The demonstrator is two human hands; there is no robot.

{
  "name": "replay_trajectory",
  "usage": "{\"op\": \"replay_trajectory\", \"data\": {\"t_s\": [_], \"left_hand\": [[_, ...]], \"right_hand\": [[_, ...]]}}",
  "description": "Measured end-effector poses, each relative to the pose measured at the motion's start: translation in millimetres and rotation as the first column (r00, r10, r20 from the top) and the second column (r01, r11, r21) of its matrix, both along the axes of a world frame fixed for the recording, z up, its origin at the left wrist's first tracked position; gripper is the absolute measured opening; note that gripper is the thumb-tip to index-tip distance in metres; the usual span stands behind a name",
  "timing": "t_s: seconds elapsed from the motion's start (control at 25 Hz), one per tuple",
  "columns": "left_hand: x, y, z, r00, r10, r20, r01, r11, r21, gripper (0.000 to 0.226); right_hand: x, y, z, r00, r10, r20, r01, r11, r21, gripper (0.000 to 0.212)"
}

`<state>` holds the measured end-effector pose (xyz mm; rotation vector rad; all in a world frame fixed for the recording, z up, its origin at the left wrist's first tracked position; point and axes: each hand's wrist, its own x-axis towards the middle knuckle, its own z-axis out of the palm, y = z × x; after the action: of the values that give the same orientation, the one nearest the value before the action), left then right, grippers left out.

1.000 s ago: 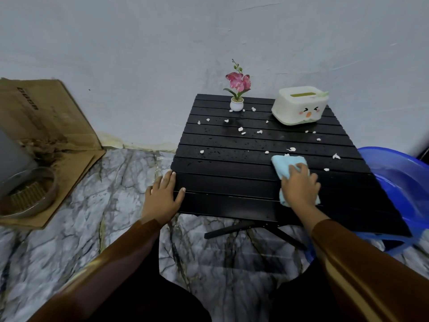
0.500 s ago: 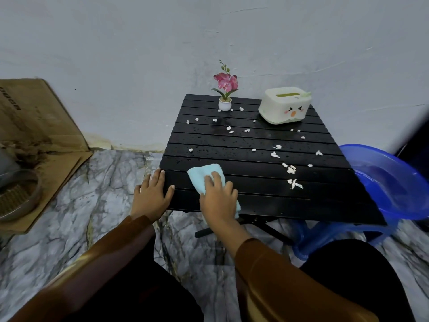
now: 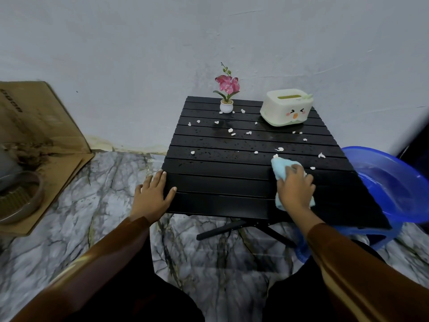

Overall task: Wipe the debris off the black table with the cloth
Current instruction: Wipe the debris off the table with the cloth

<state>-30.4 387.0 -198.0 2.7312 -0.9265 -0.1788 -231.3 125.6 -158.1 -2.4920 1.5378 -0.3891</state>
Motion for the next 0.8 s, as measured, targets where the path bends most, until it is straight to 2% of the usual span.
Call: {"op": "replay_trajectory", "data": {"t_s": [0.08, 0.16, 0.24, 0.36, 0.52, 0.8], "left_hand": [[5.7, -0.3, 0.9, 1.0, -0.011, -0.005, 0.011, 1.0, -0.007, 0.062], [12.2, -0.3, 1.4, 0.999, -0.033, 0.006, 0.033, 0.999, -0.009, 0.061], [18.3, 1.1, 0.8, 0.998, -0.059, 0.036, 0.06, 0.998, -0.01, 0.067], [26.0, 4.7, -2.6, 0.994, -0.081, 0.078, 0.081, 0.997, -0.006, 0.083], [37.1, 1.4, -5.8, 0.991, -0.099, 0.088, 0.099, 0.995, 0.0, 0.087], [61.1, -29.8, -1.8, 0.992, -0.113, 0.05, 0.11, 0.992, 0.059, 0.087]], "right_hand": [[33.0, 24.9, 10.7, 0.989, 0.132, 0.069, -0.131, 0.991, -0.029, 0.042], [70.3, 59.1, 19.2, 0.94, 0.324, 0.104, -0.322, 0.946, -0.042, 0.046], [106.1, 90.9, 20.6, 0.872, 0.478, 0.102, -0.476, 0.878, -0.044, 0.047], [154.8, 121.8, 13.8, 0.786, 0.617, 0.029, -0.616, 0.786, -0.045, 0.043], [196.8, 135.9, -13.2, 0.745, 0.66, -0.092, -0.661, 0.75, 0.022, 0.04], [214.6, 82.0, -21.6, 0.85, 0.525, -0.049, -0.525, 0.851, 0.005, 0.043]]}}
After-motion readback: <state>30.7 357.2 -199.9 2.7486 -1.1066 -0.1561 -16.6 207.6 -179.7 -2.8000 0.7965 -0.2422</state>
